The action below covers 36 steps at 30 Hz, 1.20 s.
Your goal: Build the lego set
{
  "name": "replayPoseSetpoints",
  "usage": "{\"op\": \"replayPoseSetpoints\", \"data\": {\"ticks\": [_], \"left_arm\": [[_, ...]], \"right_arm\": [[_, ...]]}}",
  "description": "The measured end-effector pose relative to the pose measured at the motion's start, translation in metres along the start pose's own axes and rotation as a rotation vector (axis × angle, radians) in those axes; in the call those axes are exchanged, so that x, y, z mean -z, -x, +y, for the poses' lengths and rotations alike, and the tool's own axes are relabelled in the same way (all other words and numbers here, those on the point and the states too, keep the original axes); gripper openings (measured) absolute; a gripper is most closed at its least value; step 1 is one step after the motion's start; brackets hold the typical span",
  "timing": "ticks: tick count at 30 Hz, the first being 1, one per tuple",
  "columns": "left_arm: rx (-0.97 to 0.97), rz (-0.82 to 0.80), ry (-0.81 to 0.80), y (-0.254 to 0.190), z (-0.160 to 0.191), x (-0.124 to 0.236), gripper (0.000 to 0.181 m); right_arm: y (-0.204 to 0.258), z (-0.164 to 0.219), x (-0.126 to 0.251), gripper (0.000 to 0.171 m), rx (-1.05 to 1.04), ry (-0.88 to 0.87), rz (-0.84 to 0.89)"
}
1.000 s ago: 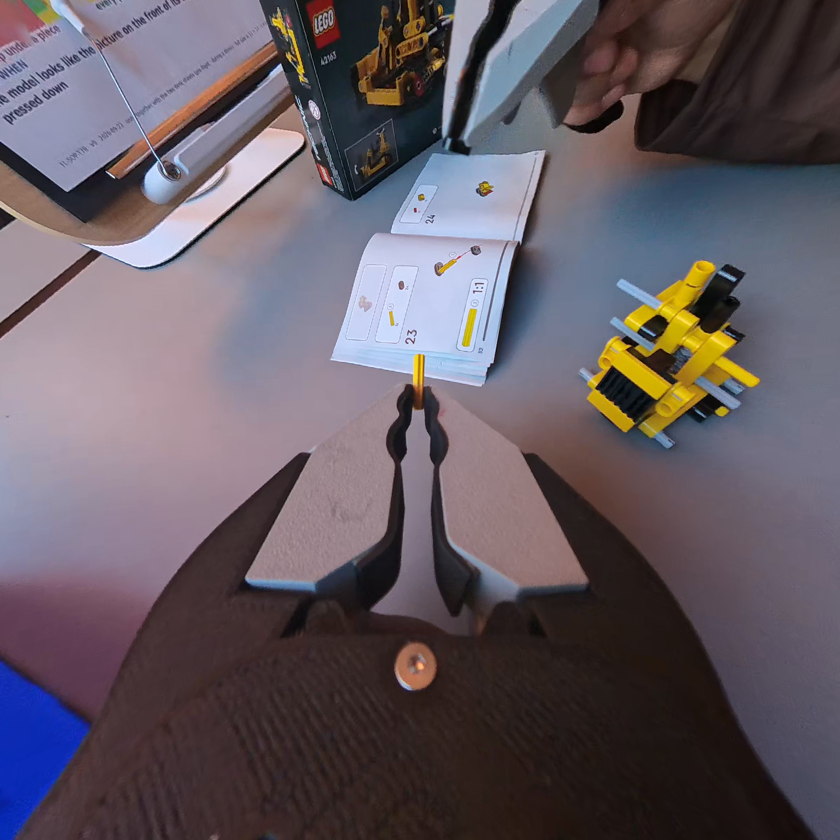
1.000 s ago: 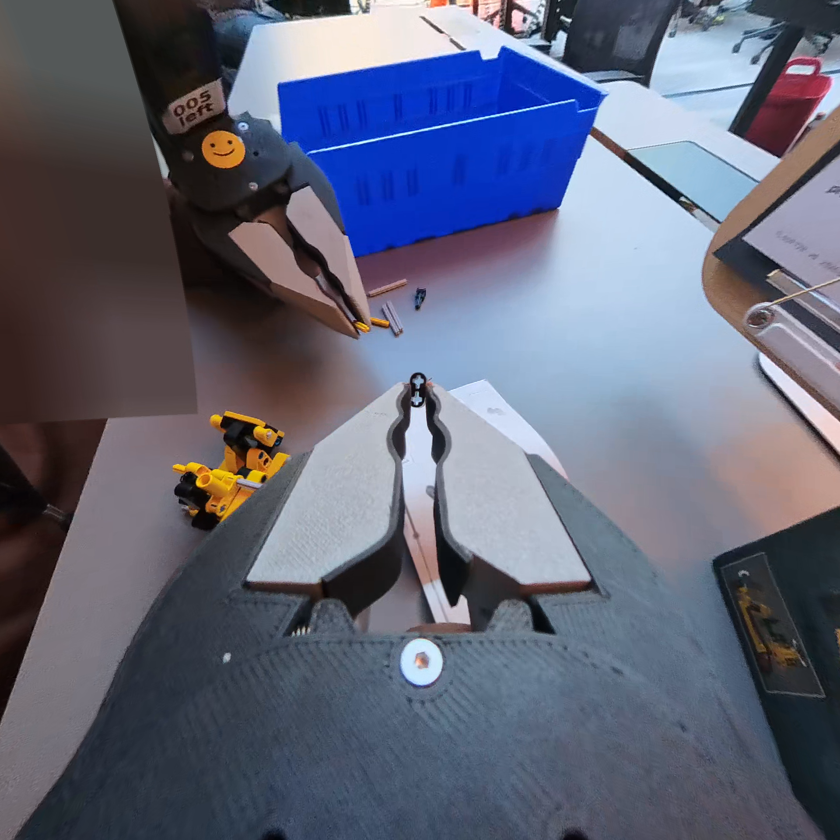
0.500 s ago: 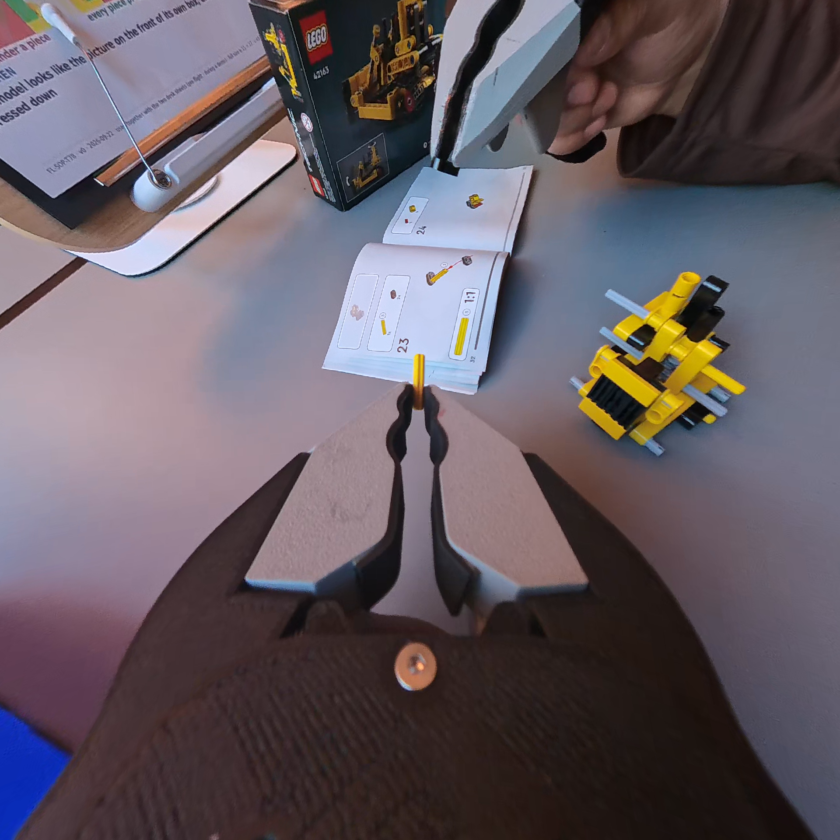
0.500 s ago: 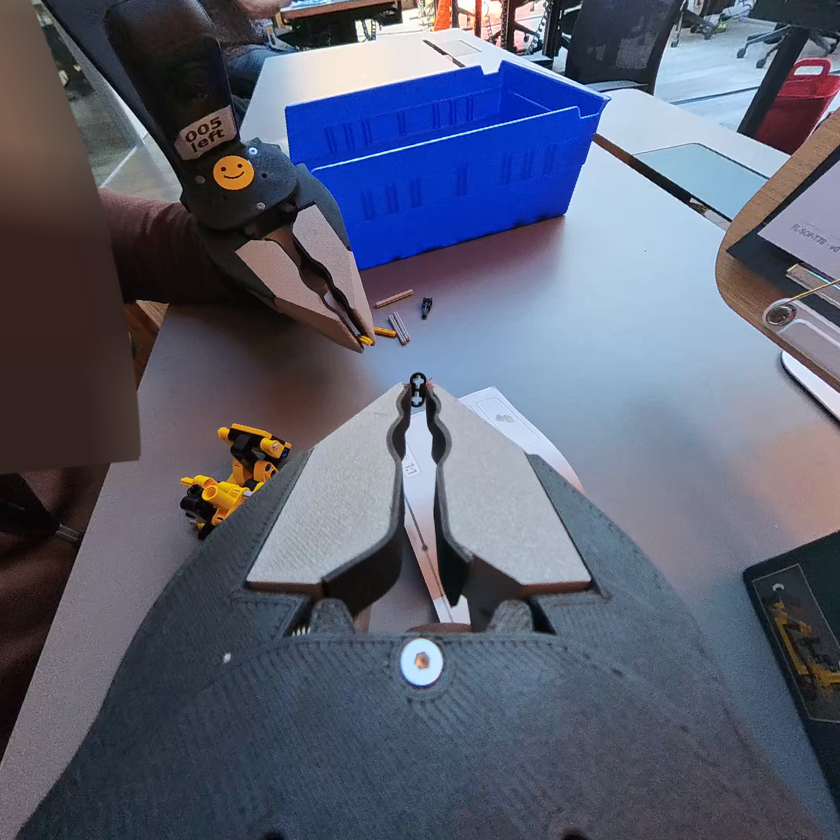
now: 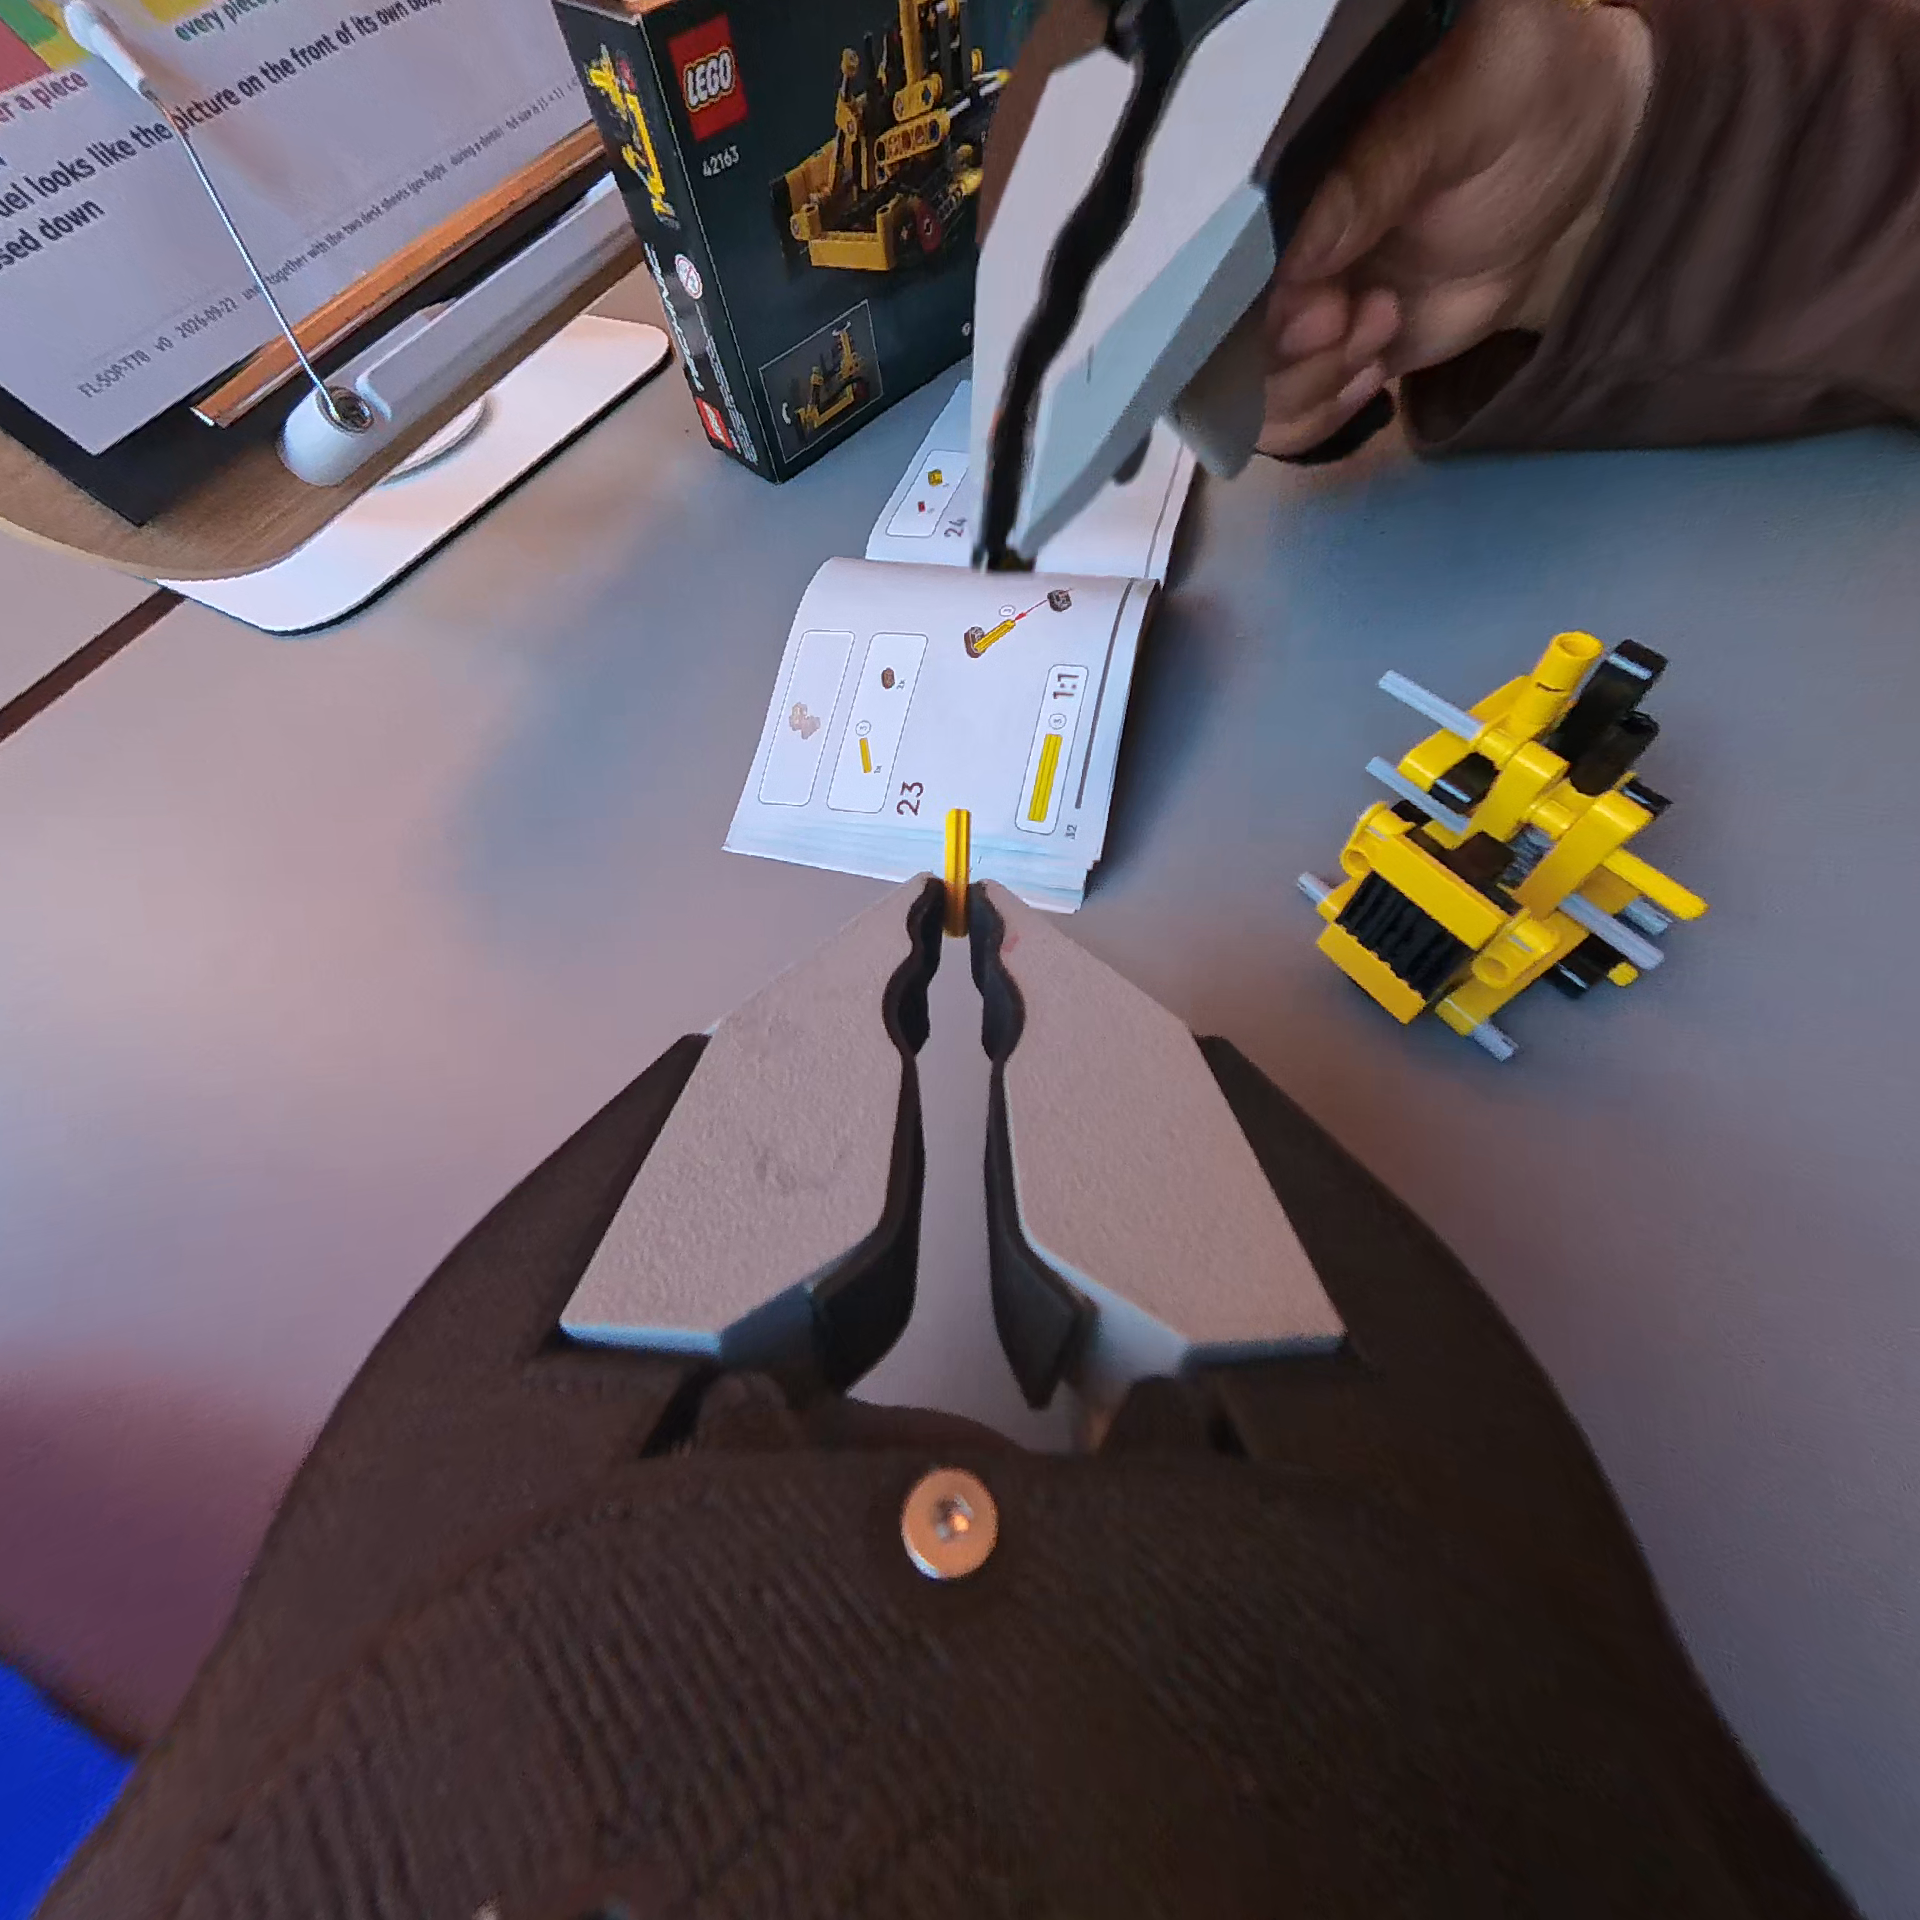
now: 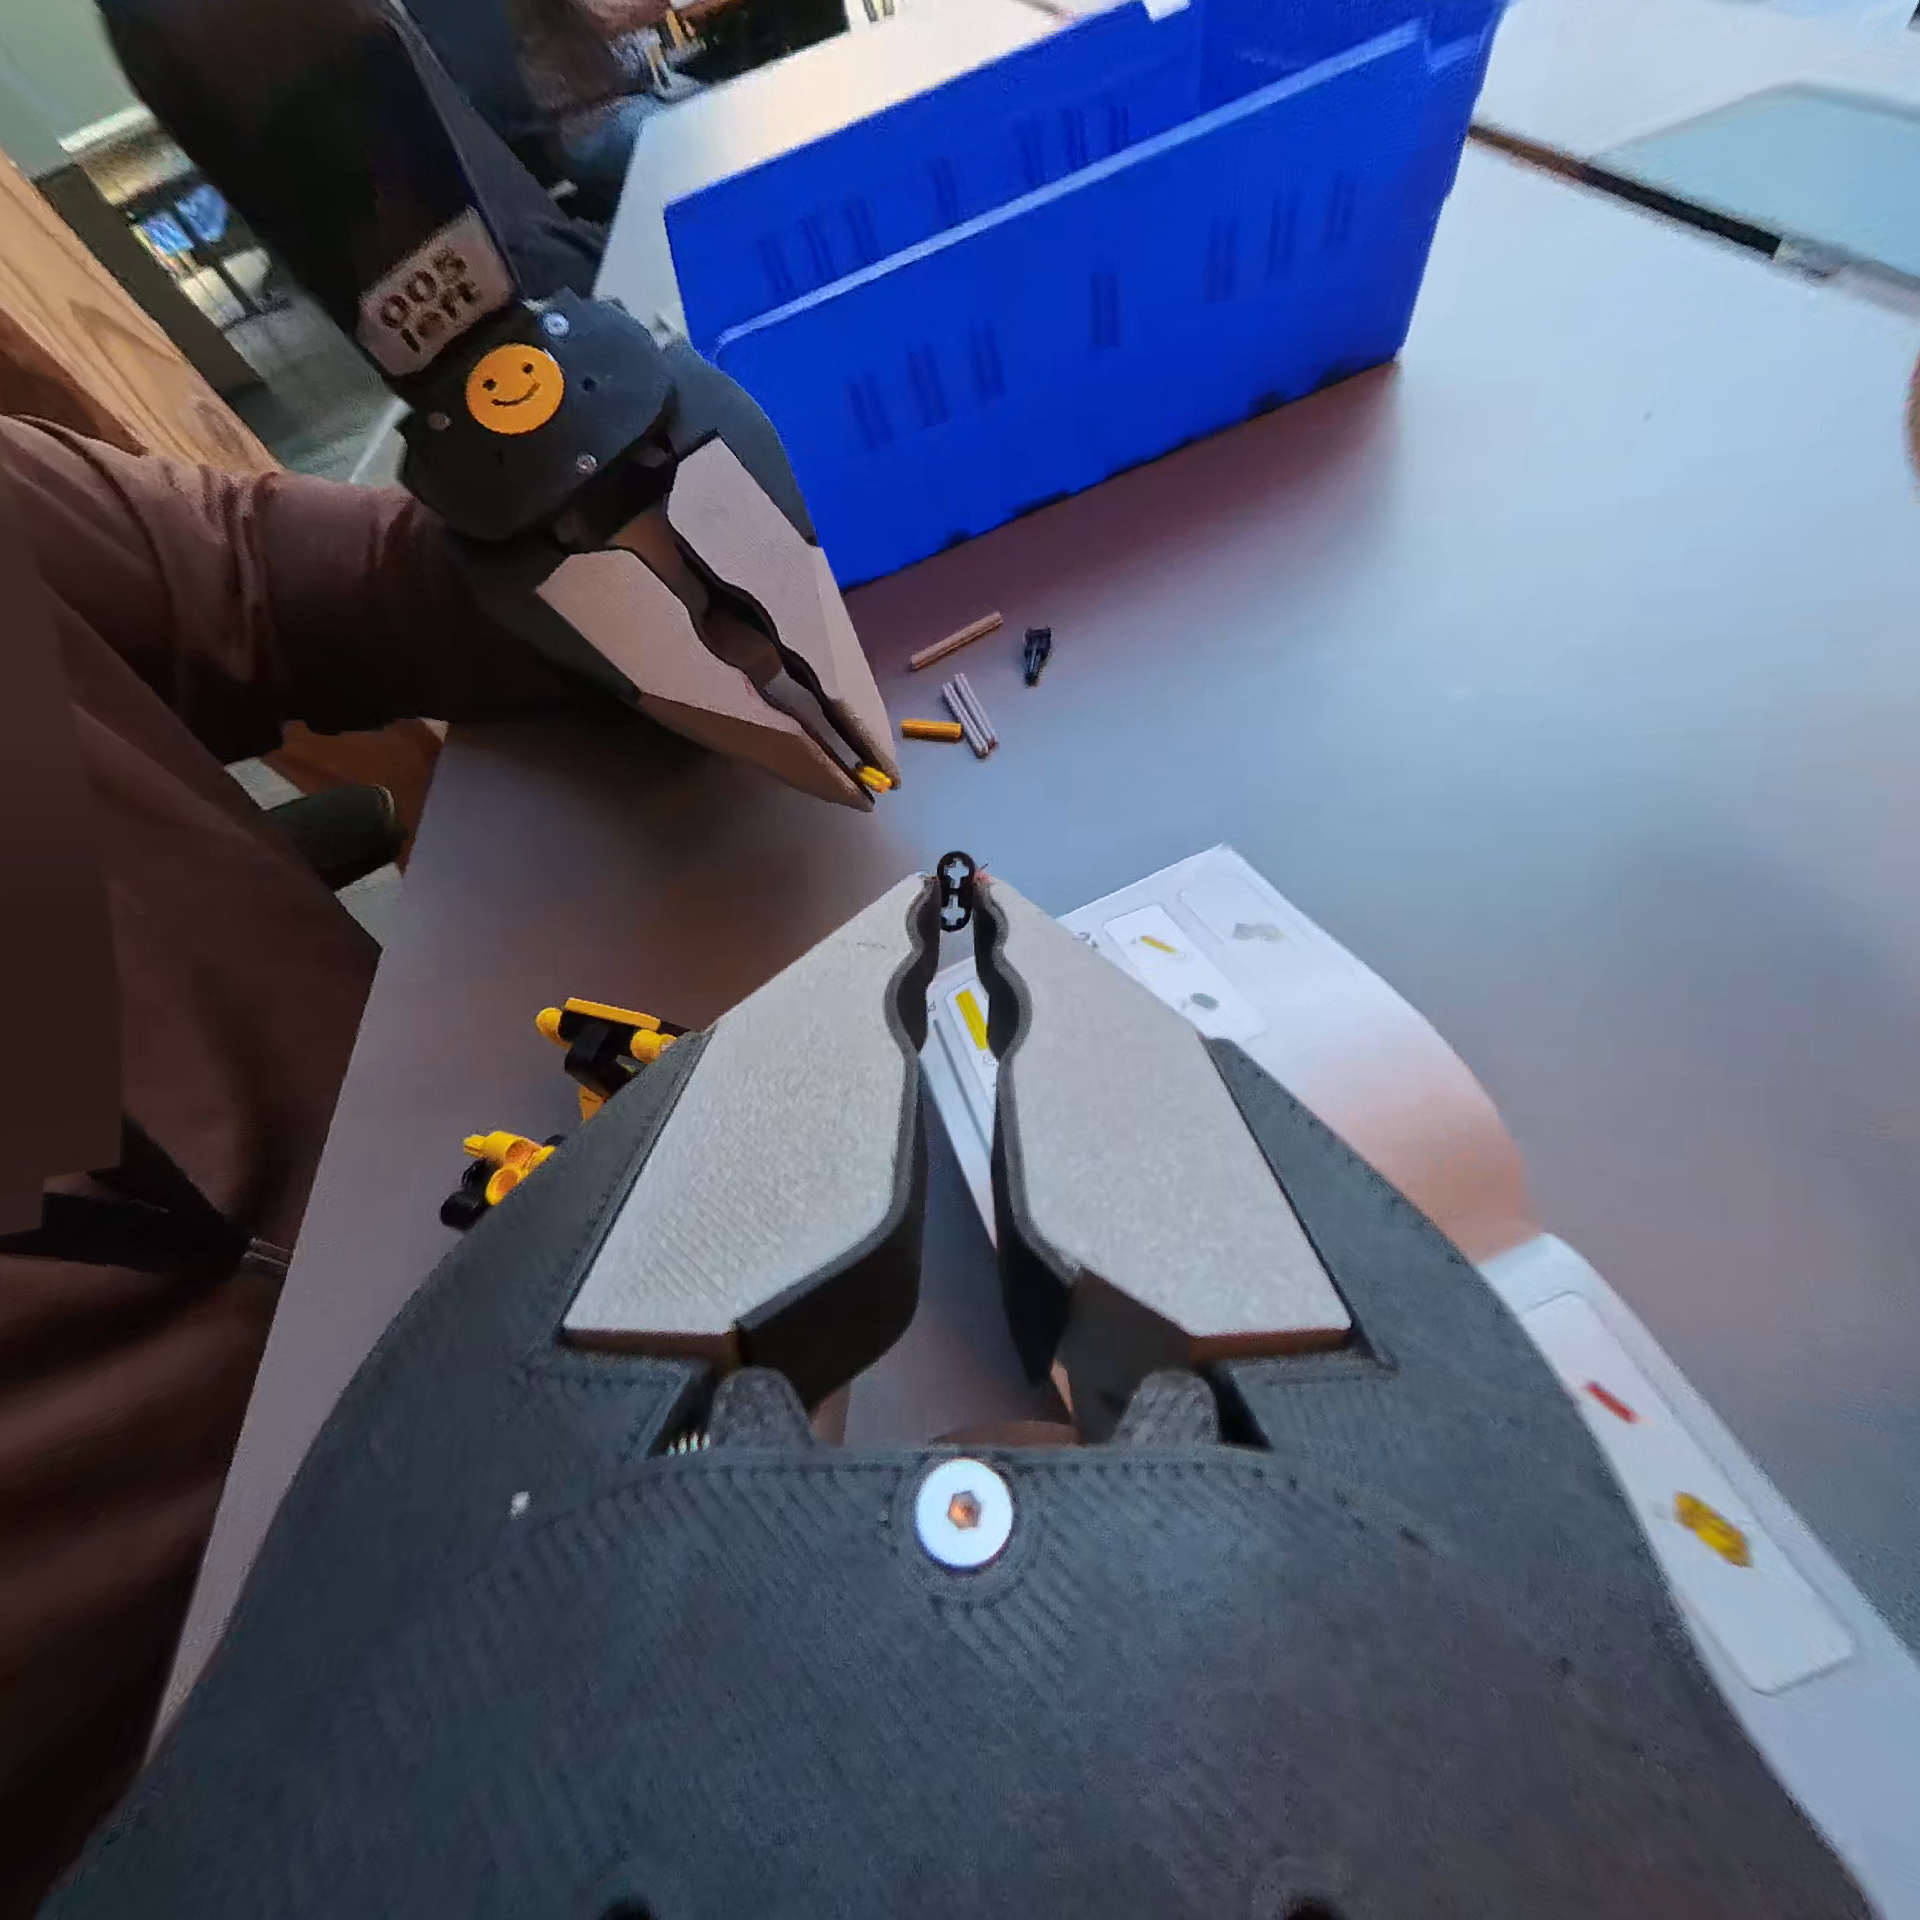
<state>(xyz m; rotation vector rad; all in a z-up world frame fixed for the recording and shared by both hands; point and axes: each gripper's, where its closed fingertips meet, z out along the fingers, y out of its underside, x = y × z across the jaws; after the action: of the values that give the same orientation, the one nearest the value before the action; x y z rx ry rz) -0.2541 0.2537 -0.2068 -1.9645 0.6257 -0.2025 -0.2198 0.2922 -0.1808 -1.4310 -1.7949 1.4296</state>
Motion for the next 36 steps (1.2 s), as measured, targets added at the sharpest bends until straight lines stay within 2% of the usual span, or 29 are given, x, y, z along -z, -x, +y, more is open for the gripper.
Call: {"op": "replayPoseSetpoints", "data": {"ticks": [7, 23, 28, 36], "left_arm": [[0.062, 0.024, 0.002, -0.009, -0.004, -0.006, 0.001], [0.129, 0.1, -0.091, -0.017, -0.019, -0.002, 0.002], [0.097, 0.096, -0.096, -0.018, -0.02, -0.001, 0.002], [-0.085, 0.081, -0.059, -0.028, -0.012, -0.003, 0.002]], "right_arm": [[0.017, 0.001, -0.023, 0.002, -0.167, 0.009, -0.093], [0.03, -0.002, -0.028, 0.002, -0.134, -0.007, -0.134], [0.032, -0.002, -0.028, 0.002, -0.096, -0.002, -0.122], [0.039, 0.01, -0.028, 0.002, 0.003, 0.082, -0.119]]}}
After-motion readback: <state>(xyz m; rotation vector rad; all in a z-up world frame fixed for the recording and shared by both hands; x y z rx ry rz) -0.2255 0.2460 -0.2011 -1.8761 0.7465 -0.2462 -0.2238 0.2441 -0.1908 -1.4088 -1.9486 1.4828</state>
